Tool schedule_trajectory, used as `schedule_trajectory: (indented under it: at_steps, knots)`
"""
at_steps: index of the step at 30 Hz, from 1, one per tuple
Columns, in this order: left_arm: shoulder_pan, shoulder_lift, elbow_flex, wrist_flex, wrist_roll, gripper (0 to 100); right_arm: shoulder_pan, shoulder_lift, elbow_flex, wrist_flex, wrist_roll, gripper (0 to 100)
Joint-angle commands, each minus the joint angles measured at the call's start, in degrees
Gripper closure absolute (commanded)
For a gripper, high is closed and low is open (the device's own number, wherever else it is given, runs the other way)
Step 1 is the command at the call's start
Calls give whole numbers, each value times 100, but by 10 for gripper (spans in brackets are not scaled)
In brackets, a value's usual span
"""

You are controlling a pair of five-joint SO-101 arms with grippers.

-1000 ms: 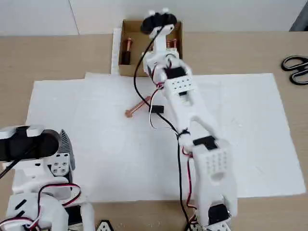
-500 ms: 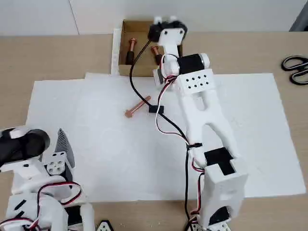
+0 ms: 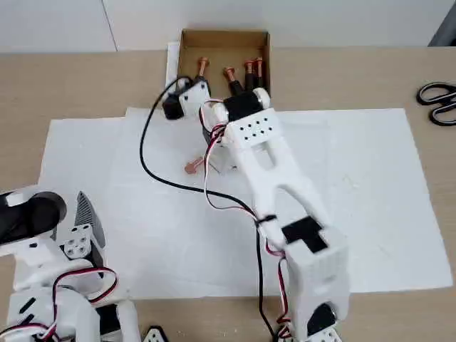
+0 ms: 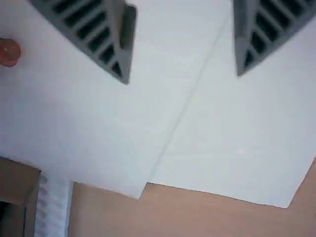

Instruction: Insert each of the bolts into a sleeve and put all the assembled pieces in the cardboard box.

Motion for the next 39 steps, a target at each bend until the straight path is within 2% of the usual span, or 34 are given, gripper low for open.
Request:
schedule_trajectory:
  at_steps: [1, 8, 14, 16, 27, 34, 39]
  knots:
    - [-26, -26, -22, 53, 26, 870, -31, 233, -290, 48, 492, 790]
    - [-26, -26, -22, 53, 26, 870, -22, 426, -299, -198, 1442, 783]
    - [-26, -26, -13, 53, 26, 870, -13, 462, -299, -242, 1943, 652]
    - [-26, -26, -13, 53, 26, 870, 57, 514, -299, -312, 2013, 639]
    - [-26, -26, -13, 53, 26, 870, 163, 1341, -299, -1103, 1881, 647]
    - [-26, -26, -4, 53, 26, 870, 189, 1516, -299, -1095, 1837, 649]
    - [-26, -26, -4, 53, 26, 870, 189, 1516, -299, -1077, 1829, 761]
